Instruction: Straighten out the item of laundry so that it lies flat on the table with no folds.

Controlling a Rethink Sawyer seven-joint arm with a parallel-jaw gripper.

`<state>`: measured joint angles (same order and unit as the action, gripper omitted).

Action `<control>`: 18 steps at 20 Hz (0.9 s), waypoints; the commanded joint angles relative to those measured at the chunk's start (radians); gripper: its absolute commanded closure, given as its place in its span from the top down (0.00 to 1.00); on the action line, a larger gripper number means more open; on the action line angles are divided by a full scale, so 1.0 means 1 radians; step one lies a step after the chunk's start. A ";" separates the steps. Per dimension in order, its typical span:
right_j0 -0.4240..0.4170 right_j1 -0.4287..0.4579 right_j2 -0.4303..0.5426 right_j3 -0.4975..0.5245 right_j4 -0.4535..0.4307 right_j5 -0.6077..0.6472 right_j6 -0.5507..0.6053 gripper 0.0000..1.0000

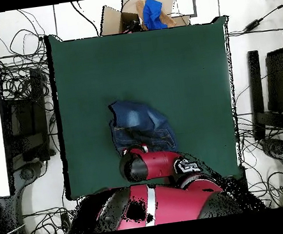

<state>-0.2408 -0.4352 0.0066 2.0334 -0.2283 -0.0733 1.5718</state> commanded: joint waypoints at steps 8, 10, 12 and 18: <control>0.012 0.254 0.058 -0.276 -0.026 -0.083 0.105 1.00; 0.007 0.246 0.065 -0.275 -0.028 -0.063 0.105 1.00; 0.011 0.237 0.062 -0.273 -0.027 -0.054 0.109 1.00; 0.001 0.241 0.069 -0.270 -0.033 -0.057 0.110 1.00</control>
<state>-0.2371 -0.4328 0.0056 2.0221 -0.2639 -0.0724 1.5720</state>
